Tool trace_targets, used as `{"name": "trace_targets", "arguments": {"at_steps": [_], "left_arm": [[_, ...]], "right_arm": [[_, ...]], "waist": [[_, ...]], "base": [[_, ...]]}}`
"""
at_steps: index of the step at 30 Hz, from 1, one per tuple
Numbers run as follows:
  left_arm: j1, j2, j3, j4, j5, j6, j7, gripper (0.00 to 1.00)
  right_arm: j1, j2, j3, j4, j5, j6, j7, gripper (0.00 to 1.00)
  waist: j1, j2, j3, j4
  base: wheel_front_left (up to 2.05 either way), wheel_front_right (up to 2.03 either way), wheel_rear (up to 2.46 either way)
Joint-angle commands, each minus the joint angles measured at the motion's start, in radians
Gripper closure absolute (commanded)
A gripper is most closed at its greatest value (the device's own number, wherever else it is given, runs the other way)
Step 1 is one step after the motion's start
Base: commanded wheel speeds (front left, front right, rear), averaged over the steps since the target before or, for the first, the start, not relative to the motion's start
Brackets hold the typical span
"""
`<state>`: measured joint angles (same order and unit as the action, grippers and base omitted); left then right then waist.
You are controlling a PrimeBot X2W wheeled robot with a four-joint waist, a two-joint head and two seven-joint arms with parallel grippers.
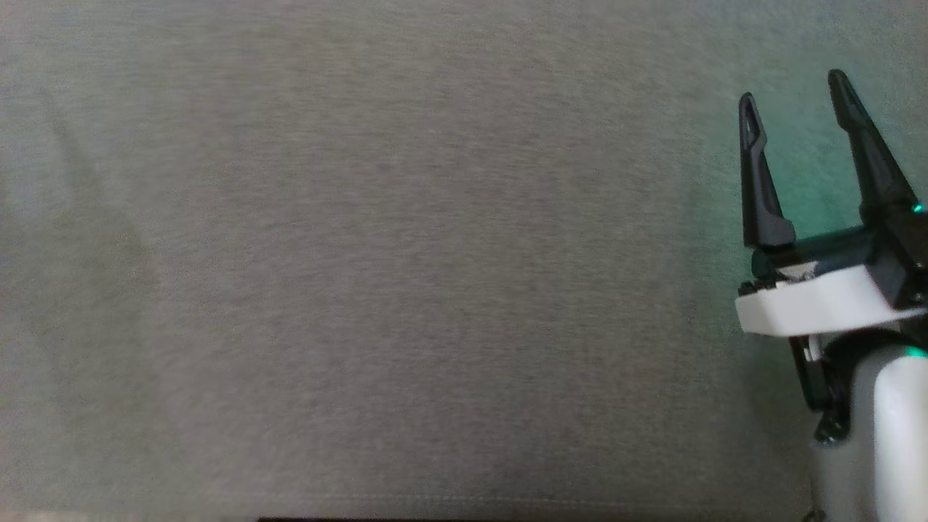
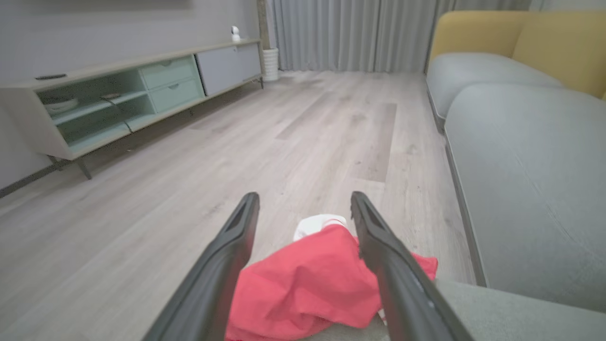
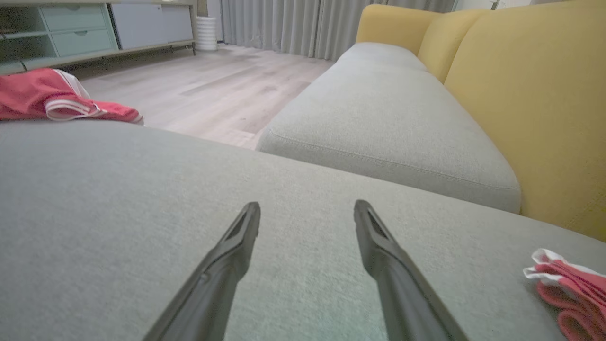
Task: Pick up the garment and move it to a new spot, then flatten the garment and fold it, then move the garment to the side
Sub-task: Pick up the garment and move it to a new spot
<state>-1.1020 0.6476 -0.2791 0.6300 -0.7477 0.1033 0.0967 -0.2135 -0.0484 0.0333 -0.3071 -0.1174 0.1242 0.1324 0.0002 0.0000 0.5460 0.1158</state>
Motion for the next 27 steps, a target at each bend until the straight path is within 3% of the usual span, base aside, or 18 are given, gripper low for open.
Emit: {"name": "trace_targets", "arguments": {"at_steps": [1,7,12,25,26,27], "left_arm": [[-0.037,0.064,0.029,0.002,0.010,-0.004,0.002,0.00],[-0.117,0.083,-0.009,0.184,0.048,-0.051,-0.004,0.00],[-0.161,0.120,-0.023,0.247,0.051,-0.076,0.063,0.00],[-0.224,0.096,-0.071,0.467,0.084,-0.119,0.016,0.00],[-0.230,0.093,-0.068,0.473,0.082,-0.116,0.004,0.40],[-0.234,0.092,-0.071,0.479,0.087,-0.111,-0.010,0.73]], "right_arm": [[0.019,-0.002,0.029,-0.049,-0.009,0.007,0.010,0.00],[0.079,-0.022,0.011,-0.154,-0.023,0.007,0.049,0.00],[0.152,-0.033,-0.007,-0.217,-0.015,0.007,0.071,0.00],[0.190,-0.034,-0.022,-0.275,-0.008,0.007,0.061,0.00],[0.189,-0.033,-0.025,-0.274,-0.009,0.007,0.059,0.00],[0.189,-0.032,-0.027,-0.272,-0.008,0.007,0.056,0.00]], "waist": [[-0.0002,0.0000,0.084,-0.090],[-0.0002,0.0000,0.134,-0.146],[-0.0002,0.0000,0.152,-0.172],[-0.0002,0.0000,0.208,-0.206],[-0.0002,0.0000,0.208,-0.205],[-0.0002,0.0000,0.206,-0.205]], "base": [[0.00,0.00,0.00],[0.00,0.00,0.00],[0.00,0.00,0.00],[0.00,0.00,0.00],[0.00,0.00,0.00],[0.00,0.00,0.00]]}}
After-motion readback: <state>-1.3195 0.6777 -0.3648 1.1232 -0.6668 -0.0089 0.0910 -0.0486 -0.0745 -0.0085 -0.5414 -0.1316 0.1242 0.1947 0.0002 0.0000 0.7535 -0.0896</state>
